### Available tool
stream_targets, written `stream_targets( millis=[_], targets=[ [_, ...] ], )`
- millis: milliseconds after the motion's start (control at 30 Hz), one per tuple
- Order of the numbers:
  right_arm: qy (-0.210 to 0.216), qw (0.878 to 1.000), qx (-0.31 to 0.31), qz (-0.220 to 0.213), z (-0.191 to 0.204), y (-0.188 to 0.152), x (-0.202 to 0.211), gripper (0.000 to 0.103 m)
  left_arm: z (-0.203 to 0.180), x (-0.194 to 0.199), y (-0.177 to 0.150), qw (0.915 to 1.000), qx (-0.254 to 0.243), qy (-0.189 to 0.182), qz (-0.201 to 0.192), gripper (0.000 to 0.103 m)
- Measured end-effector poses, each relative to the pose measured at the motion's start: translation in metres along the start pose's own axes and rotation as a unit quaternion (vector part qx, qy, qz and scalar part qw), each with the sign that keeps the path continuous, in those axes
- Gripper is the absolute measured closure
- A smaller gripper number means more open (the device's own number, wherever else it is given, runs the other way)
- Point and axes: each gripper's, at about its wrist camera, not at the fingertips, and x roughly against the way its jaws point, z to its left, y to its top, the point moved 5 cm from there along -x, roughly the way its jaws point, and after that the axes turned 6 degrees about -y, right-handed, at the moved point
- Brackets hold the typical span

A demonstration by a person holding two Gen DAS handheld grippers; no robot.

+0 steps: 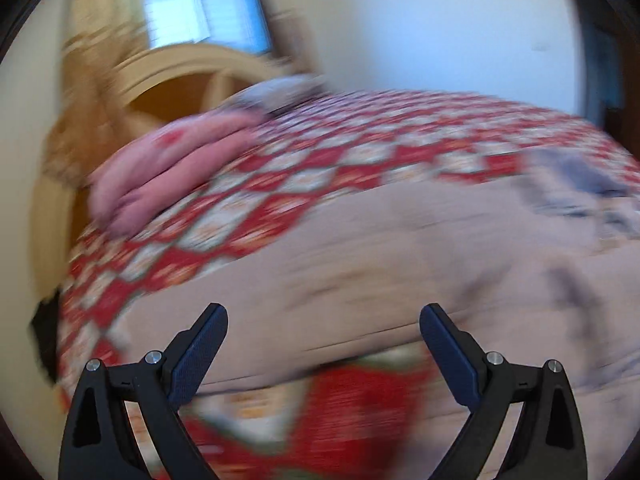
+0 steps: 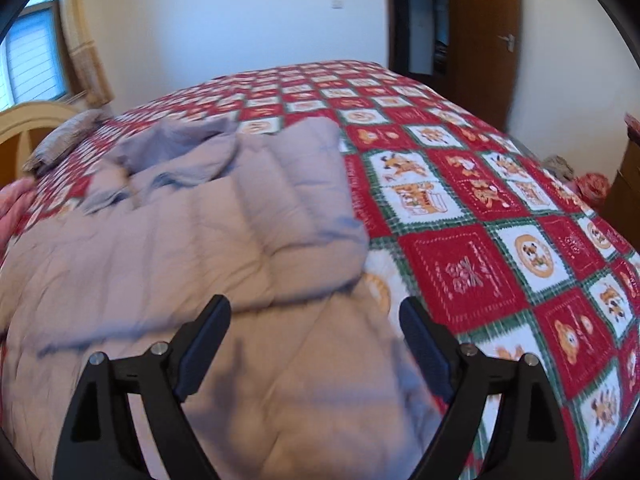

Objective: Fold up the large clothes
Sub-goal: 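Grasp the other sleeve with the left gripper and fold it across the jacket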

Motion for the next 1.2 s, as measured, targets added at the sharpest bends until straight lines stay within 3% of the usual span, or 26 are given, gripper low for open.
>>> stream_targets(
  millis=[133, 300, 467, 667, 700, 767, 800, 833, 900, 1000, 1200],
  targets=[
    [0.025, 0.999, 0.045, -0.011, 0.025, -0.022, 0.024, 0.015, 0.1, -0.016, -0.029, 0.9945, 0.076, 0.062, 0.036, 0.006],
    [0.041, 0.993, 0.101, -0.041, 0.054, -0.04, 0.045, 0.015, 0.172, -0.016, -0.059, 0.9823, 0.169, 0.065, 0.048, 0.006],
    [0.047, 0.991, 0.118, -0.051, 0.068, -0.044, 0.049, 0.015, 0.177, -0.031, -0.067, 0.9751, 0.207, 0.041, 0.069, 0.006],
    [0.041, 0.99, 0.124, -0.042, 0.072, -0.053, 0.043, 0.015, 0.156, -0.064, -0.061, 0.9767, 0.195, 0.027, 0.086, 0.006],
    [0.04, 0.991, 0.123, -0.04, 0.072, -0.054, 0.043, 0.015, 0.153, -0.071, -0.061, 0.9771, 0.189, 0.032, 0.092, 0.013],
    [0.039, 0.991, 0.12, -0.037, 0.07, -0.056, 0.042, 0.015, 0.148, -0.071, -0.057, 0.9805, 0.173, 0.042, 0.082, 0.038],
    [0.038, 0.992, 0.118, -0.036, 0.068, -0.057, 0.042, 0.015, 0.143, -0.066, -0.051, 0.9829, 0.166, 0.027, 0.075, 0.074],
    [0.038, 0.992, 0.116, -0.037, 0.067, -0.057, 0.043, 0.015, 0.139, -0.059, -0.046, 0.984, 0.162, 0.014, 0.072, 0.087],
    [0.037, 0.992, 0.11, -0.042, 0.063, -0.056, 0.045, 0.015, 0.133, -0.039, -0.033, 0.9864, 0.155, 0.011, 0.054, 0.091],
    [0.036, 0.993, 0.103, -0.045, 0.058, -0.053, 0.045, 0.015, 0.119, 0.009, 0.0, 0.9925, 0.12, 0.014, -0.017, 0.092],
    [0.038, 0.994, 0.09, -0.051, 0.053, -0.049, 0.049, 0.015, 0.056, 0.093, 0.064, 0.9918, 0.046, -0.021, -0.117, 0.092]
  ],
)
